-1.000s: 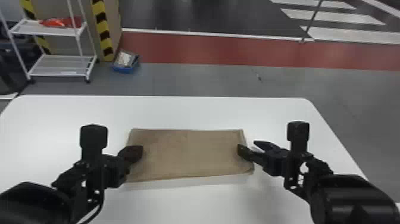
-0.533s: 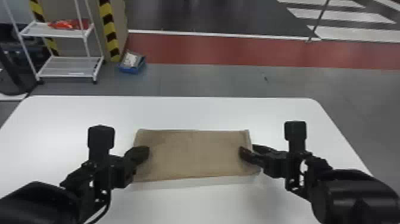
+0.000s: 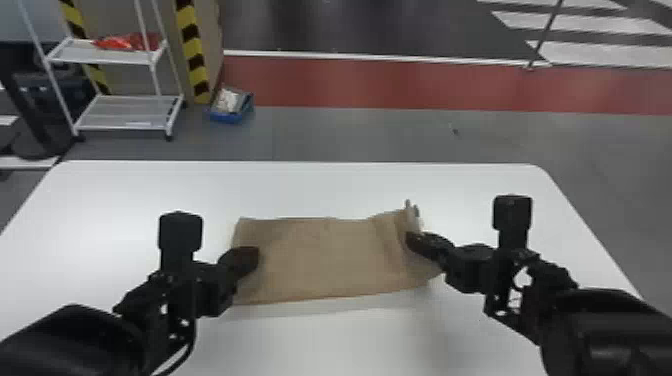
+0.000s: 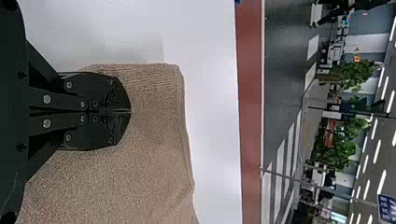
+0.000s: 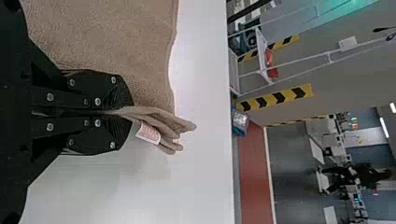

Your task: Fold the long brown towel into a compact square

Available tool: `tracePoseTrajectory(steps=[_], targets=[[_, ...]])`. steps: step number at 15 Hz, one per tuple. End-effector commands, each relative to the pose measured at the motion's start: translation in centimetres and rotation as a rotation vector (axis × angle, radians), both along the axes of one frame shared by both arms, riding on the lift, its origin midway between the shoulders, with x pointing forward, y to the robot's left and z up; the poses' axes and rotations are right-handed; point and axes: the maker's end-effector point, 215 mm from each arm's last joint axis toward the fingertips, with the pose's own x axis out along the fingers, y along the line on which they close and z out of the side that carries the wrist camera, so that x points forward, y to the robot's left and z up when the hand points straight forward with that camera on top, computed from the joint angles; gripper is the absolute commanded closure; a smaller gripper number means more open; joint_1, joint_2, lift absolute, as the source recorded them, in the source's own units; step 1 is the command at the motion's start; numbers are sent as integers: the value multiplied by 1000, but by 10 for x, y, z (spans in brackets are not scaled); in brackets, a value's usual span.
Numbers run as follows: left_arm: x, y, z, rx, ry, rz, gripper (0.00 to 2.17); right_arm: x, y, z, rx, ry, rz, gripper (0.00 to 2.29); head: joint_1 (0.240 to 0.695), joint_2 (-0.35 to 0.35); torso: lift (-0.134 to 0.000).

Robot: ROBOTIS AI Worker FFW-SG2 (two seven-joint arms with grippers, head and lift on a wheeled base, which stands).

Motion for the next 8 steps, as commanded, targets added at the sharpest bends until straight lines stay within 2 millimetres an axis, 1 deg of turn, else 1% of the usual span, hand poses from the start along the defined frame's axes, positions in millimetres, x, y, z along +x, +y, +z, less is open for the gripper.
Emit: tracePoseTrajectory(steps=[1,2,3,5,8], targets=[[-1,-3,-1,-3,2,-4,1828,3,17,33,44,-59,23,1298,695,-76,-125],[-2,-7,-1,-6,3,-9,1828,3,24,41,59,-70,31,1298,695,-66,-125],[-4,-11,-2,-7,6,-15,1828,3,36,52,81,-83,42,1298,695,-62,-125],[-8,-24,-4,-16,10,-31,1828,1,66,64,93,-93,79,1298,695,-53,-125],[-12,-40,-4,-38,17,-46,1828,4,106,77,117,-112,114,1298,695,-25,-125]])
